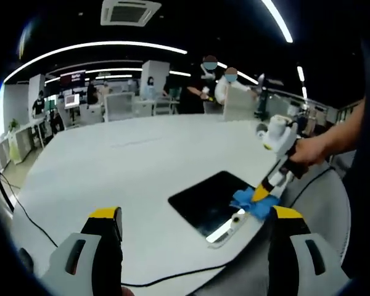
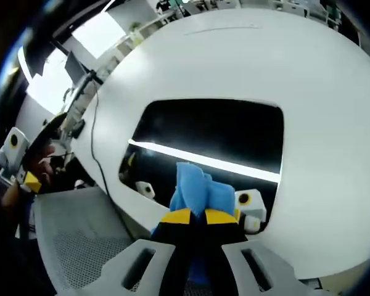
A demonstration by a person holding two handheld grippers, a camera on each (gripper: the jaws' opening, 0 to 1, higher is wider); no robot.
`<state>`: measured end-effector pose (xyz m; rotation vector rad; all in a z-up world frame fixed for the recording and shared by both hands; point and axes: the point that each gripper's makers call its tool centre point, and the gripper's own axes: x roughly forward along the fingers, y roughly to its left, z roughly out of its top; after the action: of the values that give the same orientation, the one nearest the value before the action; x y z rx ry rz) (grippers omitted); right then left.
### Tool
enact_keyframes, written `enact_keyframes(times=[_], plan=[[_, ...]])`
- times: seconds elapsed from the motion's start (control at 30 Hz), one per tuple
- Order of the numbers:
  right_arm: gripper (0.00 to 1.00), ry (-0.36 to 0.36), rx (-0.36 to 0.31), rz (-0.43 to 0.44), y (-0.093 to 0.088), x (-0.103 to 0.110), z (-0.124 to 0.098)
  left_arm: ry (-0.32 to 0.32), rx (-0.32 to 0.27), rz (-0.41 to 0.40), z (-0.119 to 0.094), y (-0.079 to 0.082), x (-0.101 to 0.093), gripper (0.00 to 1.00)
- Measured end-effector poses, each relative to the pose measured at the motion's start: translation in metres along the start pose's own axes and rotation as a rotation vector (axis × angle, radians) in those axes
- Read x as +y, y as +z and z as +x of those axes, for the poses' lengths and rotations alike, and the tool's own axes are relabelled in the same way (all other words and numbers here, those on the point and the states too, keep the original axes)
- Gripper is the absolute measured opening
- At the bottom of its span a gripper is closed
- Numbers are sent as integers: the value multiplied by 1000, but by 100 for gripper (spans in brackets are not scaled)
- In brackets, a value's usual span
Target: Wipe the mirror surface with the cleaning cloth until all visible marks leave the cleaned area.
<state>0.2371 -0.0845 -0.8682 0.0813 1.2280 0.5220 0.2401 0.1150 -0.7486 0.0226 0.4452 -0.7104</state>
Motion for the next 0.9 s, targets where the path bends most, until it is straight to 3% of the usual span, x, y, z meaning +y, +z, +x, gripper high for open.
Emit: enact_keyframes(times=[0.23, 0.5, 0.63, 0.77, 0.9], plan=[[1, 0, -1, 19, 0, -9, -3, 32, 70, -21, 8, -23, 2, 100], [1, 5, 6, 27, -1, -14, -6, 11, 115, 4, 22, -38, -10, 100], [1, 8, 6, 35, -2, -17, -7, 31, 138, -9, 23, -46, -8, 100], [1, 10, 5, 48, -4, -23, -10, 40, 138, -22, 22, -48, -4, 100], [1, 8, 2, 68, -5, -32, -14, 11, 151, -10, 24, -49, -11, 100]])
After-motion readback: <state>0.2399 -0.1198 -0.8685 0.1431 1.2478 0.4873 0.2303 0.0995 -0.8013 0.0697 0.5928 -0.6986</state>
